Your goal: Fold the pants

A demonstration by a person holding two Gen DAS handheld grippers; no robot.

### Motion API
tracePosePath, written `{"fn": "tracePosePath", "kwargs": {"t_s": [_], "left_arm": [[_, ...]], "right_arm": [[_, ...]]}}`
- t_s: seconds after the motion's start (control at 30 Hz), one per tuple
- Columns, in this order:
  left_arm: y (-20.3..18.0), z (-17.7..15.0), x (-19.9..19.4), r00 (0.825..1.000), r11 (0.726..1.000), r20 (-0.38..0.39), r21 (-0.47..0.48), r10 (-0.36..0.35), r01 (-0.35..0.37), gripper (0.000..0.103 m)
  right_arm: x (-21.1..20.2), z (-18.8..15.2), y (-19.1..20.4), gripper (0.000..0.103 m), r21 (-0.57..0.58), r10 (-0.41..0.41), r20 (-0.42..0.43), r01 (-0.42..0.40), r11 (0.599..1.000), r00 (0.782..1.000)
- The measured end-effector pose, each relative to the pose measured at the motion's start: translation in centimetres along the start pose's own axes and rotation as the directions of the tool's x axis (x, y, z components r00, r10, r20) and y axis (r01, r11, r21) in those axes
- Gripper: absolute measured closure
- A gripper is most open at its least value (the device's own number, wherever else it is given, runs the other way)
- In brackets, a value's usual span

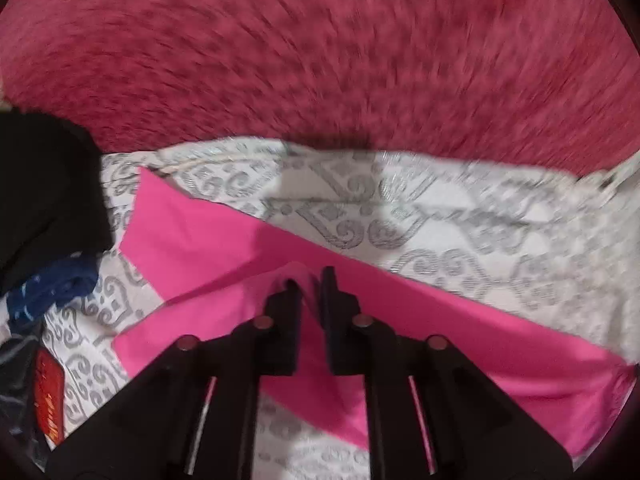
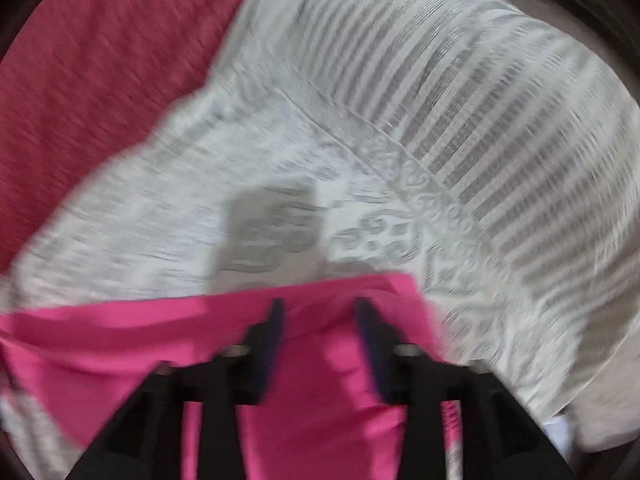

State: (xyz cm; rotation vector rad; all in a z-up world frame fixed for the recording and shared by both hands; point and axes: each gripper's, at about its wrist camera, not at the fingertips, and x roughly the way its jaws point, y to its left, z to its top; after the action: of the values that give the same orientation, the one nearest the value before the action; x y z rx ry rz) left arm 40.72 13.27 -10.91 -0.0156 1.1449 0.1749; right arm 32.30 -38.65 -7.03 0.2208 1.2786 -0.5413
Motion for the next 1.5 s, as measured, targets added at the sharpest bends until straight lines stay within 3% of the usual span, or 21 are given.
{"fn": "tracePosePath", "kwargs": {"t_s": [0.1, 0.27, 0.63, 0.67, 0.7, 0.77, 0.83, 0.9, 0.97, 1.03, 1.17, 1.23, 1.37, 1.4, 1.5], "left_arm": [[-0.9, 0.4, 2.3, 0.997, 0.998, -0.046, 0.033, 0.062, -0.061, 0.084], [-1.1, 0.6, 2.1, 0.996, 0.994, -0.044, 0.081, 0.083, -0.079, 0.079], [-1.0, -0.3, -5.4, 0.991, 0.965, 0.092, 0.236, 0.092, -0.112, 0.07], [-0.9, -0.4, -5.8, 0.989, 0.96, 0.107, 0.247, 0.105, -0.128, 0.062], [-0.9, -0.3, -6.4, 0.975, 0.945, 0.156, 0.261, 0.159, -0.196, 0.045], [-0.8, 0.1, -7.2, 0.94, 0.91, 0.239, 0.278, 0.245, -0.308, 0.03], [-0.5, 0.8, -7.5, 0.907, 0.874, 0.293, 0.295, 0.302, -0.387, 0.03], [0.3, 1.3, -7.3, 0.895, 0.861, 0.291, 0.288, 0.337, -0.418, 0.03], [1.3, 1.3, -7.4, 0.904, 0.877, 0.288, 0.274, 0.316, -0.394, 0.03], [2.5, 0.2, -7.2, 0.924, 0.902, 0.274, 0.265, 0.268, -0.34, 0.03], [5.5, -4.6, -5.2, 0.954, 0.922, 0.222, 0.284, 0.204, -0.263, 0.03], [7.3, -7.3, -3.9, 0.962, 0.928, 0.202, 0.286, 0.185, -0.239, 0.03], [10.4, -12.3, -2.7, 0.97, 0.939, 0.21, 0.294, 0.121, -0.18, 0.03], [10.8, -13.1, -2.3, 0.971, 0.938, 0.213, 0.299, 0.112, -0.174, 0.03], [12.1, -14.2, -1.4, 0.971, 0.949, 0.223, 0.277, 0.089, -0.15, 0.03]], "right_arm": [[2.4, 0.9, -1.3, 0.045, -0.023, -0.034, -0.032, 0.034, 0.999, 0.999], [1.8, 0.1, -6.3, 0.045, 0.09, 0.005, -0.027, -0.003, 0.996, 1.0], [-0.6, -7.3, -10.0, 0.044, 0.076, 0.11, -0.08, -0.104, 0.992, 0.991], [-0.6, -7.6, -10.0, 0.044, 0.081, 0.111, -0.086, -0.105, 0.991, 0.99], [-0.3, -7.8, -10.0, 0.044, 0.088, 0.123, -0.095, -0.115, 0.989, 0.988], [0.1, -8.1, -9.9, 0.044, 0.105, 0.156, -0.111, -0.145, 0.984, 0.981], [0.8, -8.3, -9.4, 0.044, 0.103, 0.141, -0.115, -0.129, 0.986, 0.983], [1.1, -8.4, -9.1, 0.044, 0.087, 0.117, -0.112, -0.107, 0.99, 0.987], [0.8, -8.5, -8.8, 0.044, 0.074, 0.093, -0.096, -0.086, 0.994, 0.991], [-0.1, -8.4, -8.8, 0.044, 0.075, 0.049, -0.061, -0.044, 0.996, 0.997], [-3.4, -8.1, -7.8, 0.044, 0.064, -0.074, 0.066, 0.07, 0.995, 0.995], [-5.4, -7.8, -6.2, 0.044, 0.029, -0.078, 0.139, 0.075, 0.997, 0.987], [-8.3, -7.0, 1.4, 0.044, -0.168, 0.138, 0.173, -0.109, 0.98, 0.975], [-8.7, -6.9, 3.9, 0.044, -0.22, 0.194, 0.154, -0.158, 0.963, 0.969], [-9.8, -7.3, 13.1, 0.044, -0.376, 0.384, 0.07, -0.332, 0.865, 0.92]]}}
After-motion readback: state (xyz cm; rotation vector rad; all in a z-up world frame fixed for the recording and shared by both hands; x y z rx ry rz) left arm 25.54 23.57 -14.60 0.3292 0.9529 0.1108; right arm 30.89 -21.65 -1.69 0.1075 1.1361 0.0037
